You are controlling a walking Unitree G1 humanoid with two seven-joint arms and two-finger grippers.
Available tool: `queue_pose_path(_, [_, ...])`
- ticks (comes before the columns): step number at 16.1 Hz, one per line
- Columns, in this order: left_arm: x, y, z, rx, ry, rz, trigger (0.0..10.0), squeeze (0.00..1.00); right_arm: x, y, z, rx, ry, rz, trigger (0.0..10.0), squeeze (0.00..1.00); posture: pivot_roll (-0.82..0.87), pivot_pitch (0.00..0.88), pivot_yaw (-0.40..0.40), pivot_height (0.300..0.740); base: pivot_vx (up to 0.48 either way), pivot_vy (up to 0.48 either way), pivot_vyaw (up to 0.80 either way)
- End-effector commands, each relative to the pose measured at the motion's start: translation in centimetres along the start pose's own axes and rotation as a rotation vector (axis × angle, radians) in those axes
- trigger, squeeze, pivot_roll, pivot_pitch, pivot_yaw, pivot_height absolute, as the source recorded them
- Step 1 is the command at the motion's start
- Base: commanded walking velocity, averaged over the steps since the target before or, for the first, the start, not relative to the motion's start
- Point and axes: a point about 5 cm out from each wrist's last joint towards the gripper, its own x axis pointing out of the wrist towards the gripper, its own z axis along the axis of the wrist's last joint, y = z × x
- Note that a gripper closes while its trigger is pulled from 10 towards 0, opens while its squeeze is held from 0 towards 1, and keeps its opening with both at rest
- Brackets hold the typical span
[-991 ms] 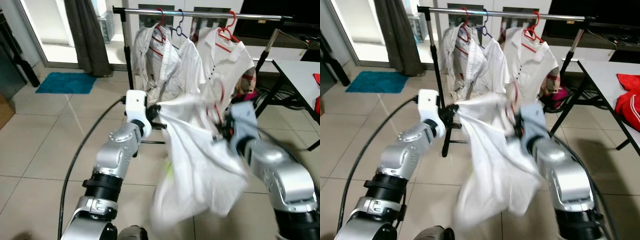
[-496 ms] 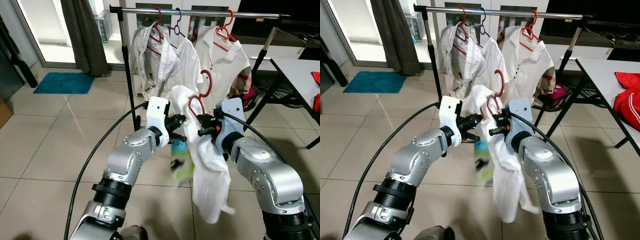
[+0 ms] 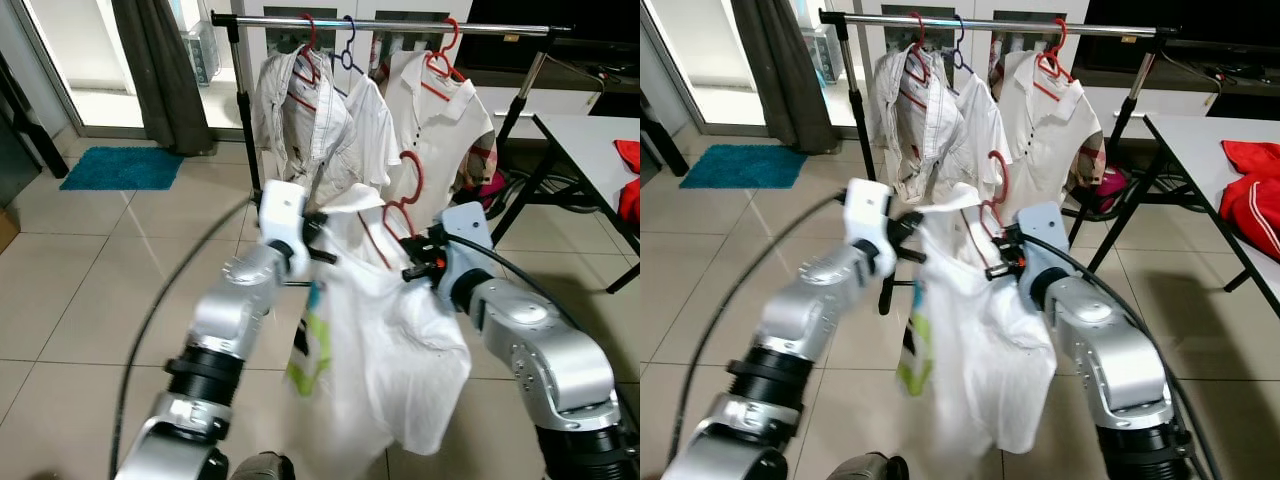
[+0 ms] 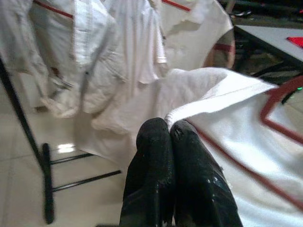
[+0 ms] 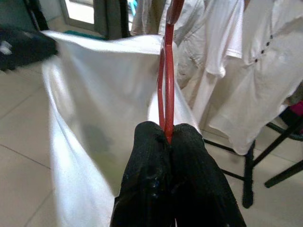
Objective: Hang hanger
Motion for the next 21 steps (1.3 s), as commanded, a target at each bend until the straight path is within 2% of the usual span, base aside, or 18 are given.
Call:
queue_pose_path(1, [0.1,0.2,0.6,0.029,-0.01,0.009,0.0,0.0,0.0,-0.7,0.1,0.02,-0.014,-0.021,10.0,0.0,0.0,0.0,0.005,0.74,0.0,0.0,0.0])
queue_pose_path(3, [0.1,-0.9,0.4,-0.022,-0.006,-0.075,0.0,0.0,0.1,-0.7,0.7,0.046,-0.049,-0.012,10.0,0.0,0.01,0.0,0.001,0.74,0.0,0.0,0.0])
queue_pose_path(6, [0.2,-3.5,0.4,-0.151,-0.006,-0.211,0.0,0.0,0.4,0.0,0.9,0.037,-0.061,0.006,10.0,0.0,0.01,0.0,0.0,0.74,0.0,0.0,0.0])
queue_pose_path(8, [0.0,-4.8,0.7,-0.213,0.007,-0.297,0.0,0.0,0.5,0.1,0.8,0.04,-0.062,0.002,10.0,0.0,0.01,0.0,-0.001,0.74,0.0,0.0,0.0])
queue_pose_path(11, [-0.5,-5.4,1.3,-0.293,0.01,-0.373,0.0,0.0,0.5,0.0,0.7,0.041,-0.062,0.001,10.0,0.0,0.01,0.0,-0.001,0.74,0.0,0.0,0.0])
queue_pose_path(13, [-0.7,-5.2,1.6,-0.273,0.017,-0.386,0.0,0.0,0.6,0.1,0.7,0.036,-0.063,0.002,10.0,0.0,0.01,0.0,0.001,0.74,0.0,0.0,0.0])
queue_pose_path(14, [-0.8,-4.2,1.2,-0.145,0.066,-0.329,10.0,0.0,0.6,0.1,0.8,0.035,-0.07,0.004,10.0,0.0,0.01,0.0,0.002,0.74,0.0,0.0,0.0])
queue_pose_path(15, [-1.0,-3.6,1.2,-0.053,0.069,-0.311,10.0,1.0,0.6,0.1,0.9,0.036,-0.076,0.005,10.0,0.0,0.01,0.0,0.004,0.74,0.0,0.0,0.0])
queue_pose_path(16, [-1.4,-2.9,1.3,0.047,0.077,-0.31,10.0,1.0,0.6,0.0,1.0,0.038,-0.083,0.008,10.0,0.0,0.01,0.0,0.005,0.74,0.0,0.0,0.0])
queue_pose_path(17, [-1.6,-2.7,1.3,0.083,0.085,-0.318,10.0,1.0,0.6,0.0,1.0,0.039,-0.087,0.011,10.0,0.0,0.01,0.0,0.005,0.74,0.0,0.0,0.0])
queue_pose_path(19, [-2.4,-2.1,2.1,0.127,0.08,-0.351,10.0,1.0,0.4,-0.2,1.3,0.045,-0.115,0.046,10.0,0.0,0.04,0.0,0.021,0.74,0.0,0.0,0.0])
queue_pose_path(21, [-4.0,-1.4,2.9,0.14,0.071,-0.452,10.0,1.0,0.1,-0.4,1.4,0.018,-0.134,0.103,10.0,0.0,0.03,0.0,0.039,0.74,0.0,0.0,0.0])
